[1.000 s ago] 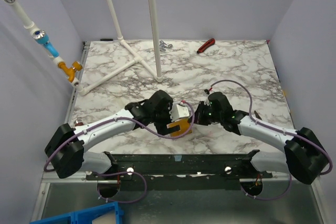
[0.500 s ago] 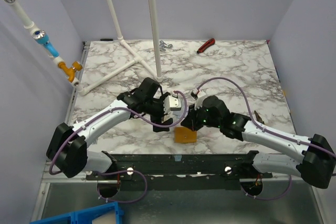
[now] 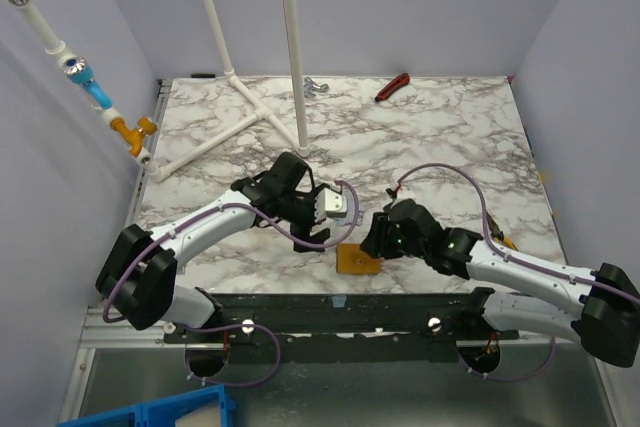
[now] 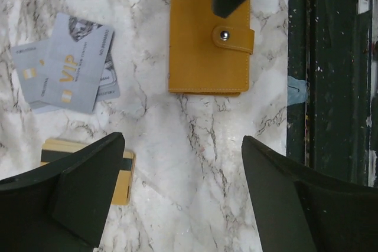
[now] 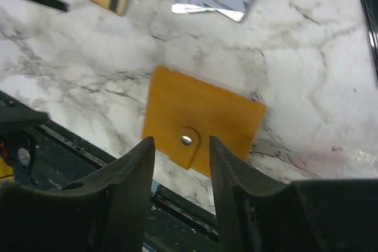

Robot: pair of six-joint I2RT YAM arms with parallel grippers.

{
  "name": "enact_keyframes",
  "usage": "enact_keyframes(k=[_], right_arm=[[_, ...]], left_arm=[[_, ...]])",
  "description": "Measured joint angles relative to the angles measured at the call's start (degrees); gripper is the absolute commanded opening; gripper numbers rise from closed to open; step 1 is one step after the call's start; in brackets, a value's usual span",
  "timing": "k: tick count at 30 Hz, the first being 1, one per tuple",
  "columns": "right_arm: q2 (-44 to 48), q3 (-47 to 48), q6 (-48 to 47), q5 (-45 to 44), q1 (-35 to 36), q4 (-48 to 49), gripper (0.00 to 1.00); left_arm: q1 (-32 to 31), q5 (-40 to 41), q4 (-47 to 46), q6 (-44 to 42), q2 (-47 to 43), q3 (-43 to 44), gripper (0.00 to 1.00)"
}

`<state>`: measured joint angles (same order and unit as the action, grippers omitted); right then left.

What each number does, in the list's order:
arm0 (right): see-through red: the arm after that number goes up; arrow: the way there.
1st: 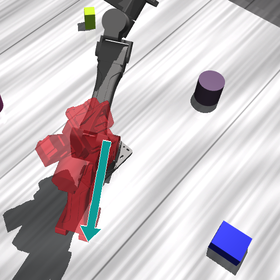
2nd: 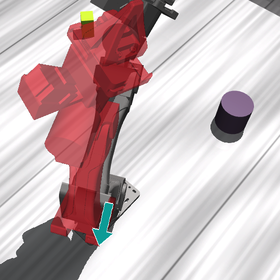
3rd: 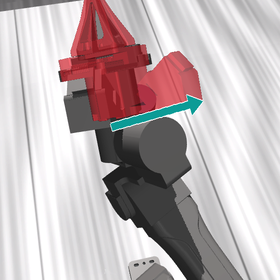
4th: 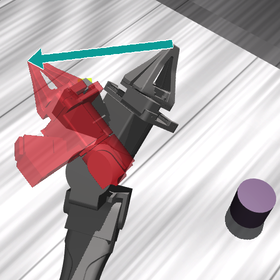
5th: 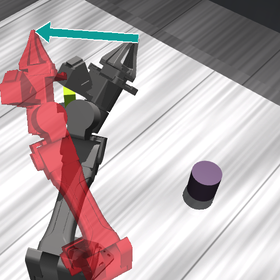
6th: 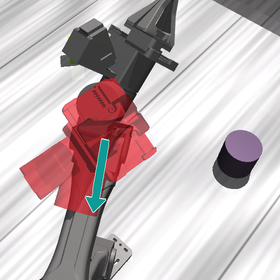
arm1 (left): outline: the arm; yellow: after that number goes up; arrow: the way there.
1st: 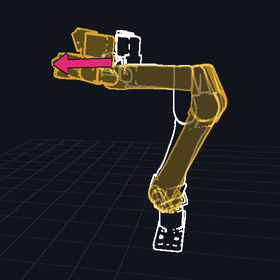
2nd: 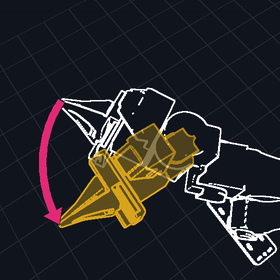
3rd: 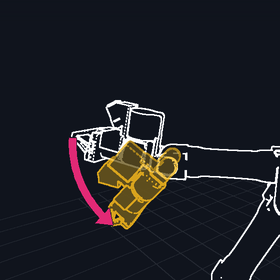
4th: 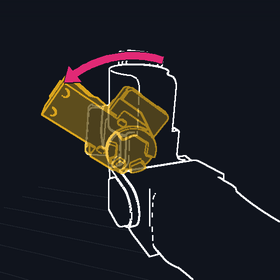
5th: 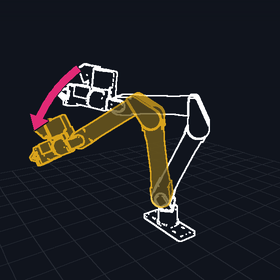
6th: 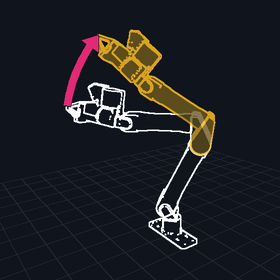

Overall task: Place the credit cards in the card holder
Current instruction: Pick up the card holder from the corner of the board.

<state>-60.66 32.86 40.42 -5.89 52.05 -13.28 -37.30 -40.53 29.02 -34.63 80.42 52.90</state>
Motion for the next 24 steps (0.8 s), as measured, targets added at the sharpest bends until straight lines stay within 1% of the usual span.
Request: enact_keyframes(k=[3,5,7,11,15,18,24], right_arm=[[0.6,-3.9,3.8,0.3,-1.3,-0.1,0.53],[-0.2,-5.4,5.4,1.0,-3.3,-0.1,0.56],[-1.1,-6.0,6.5,2.3,-5.5,0.1,0.57],[-1.8,-6.6,7.5,5.0,-9.2,0.8,0.59],[-2.4,-8.4,7.6,8.7,-12.2,3.7,0.61],[-4.6,-10.4,8.2,12.4,-13.7,7.4,0.61],[-9.1,-12.8,9.3,20.1,-14.4,19.4,0.58]], left_arm=[[-3.5,2.8,-1.0,-1.7,-1.1,-1.8,0.73],[-7.2,5.9,-2.0,-3.4,-1.3,-3.0,0.66],[-11.4,9.5,-3.2,-5.5,-1.1,-4.2,0.58],[-16.8,16.0,-5.5,-8.6,0.8,-4.7,0.49],[-19.7,21.5,-8.0,-11.2,3.2,-4.7,0.44],[-21.2,24.9,-9.1,-13.0,4.9,-4.8,0.41],[-24.0,30.3,-10.4,-14.6,7.1,-5.1,0.33]])
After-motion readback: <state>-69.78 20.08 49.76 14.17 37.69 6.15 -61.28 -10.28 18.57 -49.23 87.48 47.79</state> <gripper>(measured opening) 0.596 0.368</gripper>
